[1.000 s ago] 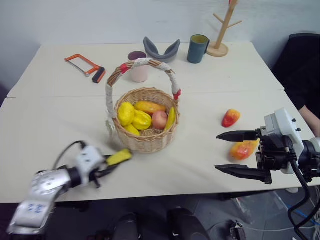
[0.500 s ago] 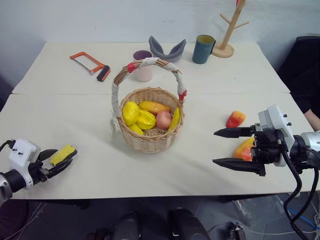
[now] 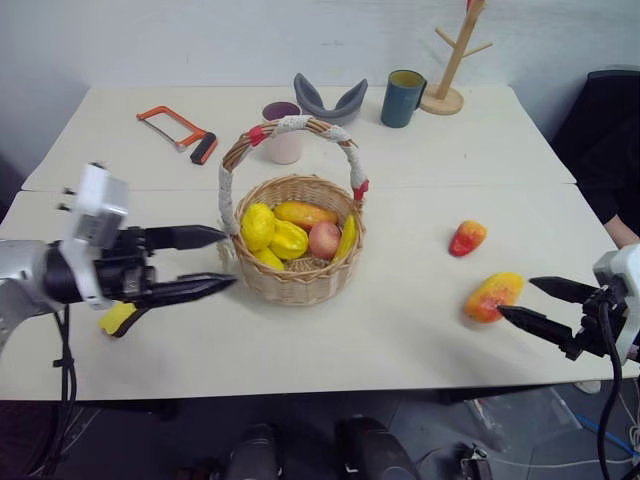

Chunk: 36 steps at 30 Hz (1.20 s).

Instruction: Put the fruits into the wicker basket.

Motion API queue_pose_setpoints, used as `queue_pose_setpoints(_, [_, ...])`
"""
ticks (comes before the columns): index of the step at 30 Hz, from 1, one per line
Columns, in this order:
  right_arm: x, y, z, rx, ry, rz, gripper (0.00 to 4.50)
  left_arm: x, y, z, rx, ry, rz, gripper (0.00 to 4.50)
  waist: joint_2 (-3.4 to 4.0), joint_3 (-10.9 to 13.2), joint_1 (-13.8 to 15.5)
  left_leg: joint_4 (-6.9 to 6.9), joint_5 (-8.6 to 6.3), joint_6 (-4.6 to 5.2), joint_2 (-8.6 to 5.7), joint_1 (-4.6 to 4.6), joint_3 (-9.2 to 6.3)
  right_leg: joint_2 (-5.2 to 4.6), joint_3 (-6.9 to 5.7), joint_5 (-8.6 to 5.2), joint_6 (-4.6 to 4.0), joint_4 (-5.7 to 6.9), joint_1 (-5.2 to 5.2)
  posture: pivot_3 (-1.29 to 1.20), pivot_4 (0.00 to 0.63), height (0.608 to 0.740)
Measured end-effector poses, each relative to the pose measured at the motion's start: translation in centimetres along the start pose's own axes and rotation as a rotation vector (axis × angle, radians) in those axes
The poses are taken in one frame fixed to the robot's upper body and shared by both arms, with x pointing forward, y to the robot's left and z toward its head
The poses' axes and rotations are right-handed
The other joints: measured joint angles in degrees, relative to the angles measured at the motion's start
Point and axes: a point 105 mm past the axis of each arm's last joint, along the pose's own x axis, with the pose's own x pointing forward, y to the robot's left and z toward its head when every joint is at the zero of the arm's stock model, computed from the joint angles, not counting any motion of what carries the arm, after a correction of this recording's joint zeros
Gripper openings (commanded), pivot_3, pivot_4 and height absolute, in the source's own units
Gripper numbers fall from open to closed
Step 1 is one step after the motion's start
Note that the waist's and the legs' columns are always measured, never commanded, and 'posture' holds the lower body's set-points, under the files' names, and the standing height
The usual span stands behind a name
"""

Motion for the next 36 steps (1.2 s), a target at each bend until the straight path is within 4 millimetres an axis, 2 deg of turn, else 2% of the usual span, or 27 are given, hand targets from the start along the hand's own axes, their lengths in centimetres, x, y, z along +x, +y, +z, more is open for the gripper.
queue_pose_setpoints(3, [0.4,-0.6,-1.5,0.113,0.006,-0.090,4.50,2.3,-0.5,0.1,0.046,0.005,-0.125,3.57,0.01,0.00,0.08,0.01,0.04,-0.01,-0.03,0.00,0.02,0.02,0.06,0.02,0.03,0.02,0.00,0.00,0.150,0.740])
queue_pose_setpoints(5, [0.9,-0.8,-2.1,0.167,0.014,-0.133,4.50,3.1,-0.6,0.2,0.075,0.009,-0.166,3.57,0.02,0.00,0.02,-0.01,0.06,-0.07,-0.02,0.00,0.08,0.02,0.11,0.02,0.04,0.02,-0.02,0.00,0.150,0.740])
queue_pose_setpoints(8, [2.4,-1.9,-1.4,0.256,-0.074,-0.254,4.50,4.5,-0.5,0.7,0.114,-0.030,-0.222,3.57,0.02,0.00,-0.02,0.08,0.06,-0.10,-0.01,-0.04,0.12,0.04,0.12,0.03,0.07,0.02,-0.06,0.00,0.150,0.740])
queue_pose_setpoints(10, [3.6,-2.5,-1.6,0.368,-0.105,-0.317,4.50,5.5,-0.7,1.1,0.129,-0.055,-0.261,3.57,0.02,0.00,0.12,0.06,0.07,-0.11,-0.01,-0.06,0.09,0.04,0.12,0.04,0.08,0.02,-0.08,0.00,0.150,0.740])
queue_pose_setpoints(14, [5.9,-1.7,-2.2,0.519,-0.095,-0.307,4.50,6.9,-0.8,1.4,0.178,-0.069,-0.294,3.57,0.09,0.01,0.27,0.04,0.10,-0.15,-0.02,-0.11,0.11,0.04,0.13,0.03,0.08,0.02,-0.15,0.00,0.150,0.740])
queue_pose_setpoints(17, [6.3,-2.0,-3.5,0.568,-0.030,-0.352,4.50,7.3,-0.3,0.8,0.171,-0.053,-0.283,3.57,0.13,0.00,0.26,0.03,0.10,-0.14,-0.01,-0.15,0.14,0.04,0.15,0.02,0.09,0.01,-0.19,0.00,0.150,0.740])
queue_pose_setpoints(19, [6.5,-2.0,-3.7,0.588,-0.025,-0.368,4.50,7.3,-0.1,0.8,0.169,-0.052,-0.274,3.57,0.13,0.00,0.26,0.05,0.10,-0.14,-0.01,-0.17,0.15,0.03,0.16,0.02,0.09,0.01,-0.22,0.00,0.150,0.740])
queue_pose_setpoints(22, [6.5,-1.9,-3.7,0.589,-0.022,-0.364,3.84,7.4,-0.2,1.1,0.183,-0.062,-0.275,3.62,0.13,0.00,0.20,0.06,0.11,-0.12,-0.01,-0.16,0.18,0.03,0.17,0.02,0.10,0.02,-0.21,0.00,0.150,0.740])
queue_pose_setpoints(25, [6.9,-1.3,-3.7,0.583,-0.019,-0.324,2.82,7.4,0.0,1.1,0.185,-0.062,-0.263,3.62,0.13,0.00,0.08,0.05,0.12,-0.12,0.01,-0.14,0.18,0.05,0.17,0.02,0.10,0.06,-0.22,0.00,0.150,0.740])
queue_pose_setpoints(26, [7.1,-1.0,-3.6,0.578,-0.018,-0.304,2.59,7.4,0.0,1.1,0.186,-0.063,-0.259,3.62,0.13,0.00,0.05,0.05,0.12,-0.12,0.01,-0.13,0.18,0.05,0.17,0.02,0.10,0.07,-0.22,0.00,0.150,0.740])
queue_pose_setpoints(27, [7.3,-0.6,-3.5,0.564,-0.015,-0.274,2.56,7.3,0.1,1.1,0.186,-0.065,-0.251,3.62,0.14,0.00,0.05,0.04,0.12,-0.12,0.01,-0.13,0.18,0.05,0.17,0.02,0.10,0.07,-0.22,0.00,0.150,0.740])
queue_pose_setpoints(29, [7.5,0.7,-2.9,0.502,0.000,-0.183,2.56,6.7,0.6,1.1,0.179,-0.071,-0.209,3.62,0.18,0.02,0.02,0.03,0.12,-0.12,0.00,-0.14,0.19,0.05,0.19,0.02,0.10,0.07,-0.24,0.00,0.150,0.740])
queue_pose_setpoints(31, [7.5,2.2,-1.3,0.416,-0.020,-0.074,2.56,5.6,1.5,1.0,0.152,-0.070,-0.147,3.62,0.20,0.04,-0.13,0.02,0.12,-0.11,0.01,-0.15,0.20,0.05,0.20,0.02,0.11,0.07,-0.26,0.00,0.150,0.740])
queue_pose_setpoints(33, [7.5,4.2,0.9,0.341,-0.067,0.062,2.56,4.3,2.2,0.6,0.113,-0.066,-0.083,3.62,0.19,0.04,-0.25,0.02,0.12,-0.11,0.07,-0.15,0.18,0.08,0.17,0.02,0.11,0.07,-0.26,0.00,0.150,0.740])
queue_pose_setpoints(36, [8.0,8.3,5.3,0.212,-0.150,0.313,2.56,2.1,2.6,0.0,0.056,-0.064,0.001,3.62,0.19,0.05,-1.20,0.03,0.11,-0.12,0.09,-0.15,0.16,0.07,0.15,0.02,0.11,0.09,-0.26,0.00,0.150,0.740])
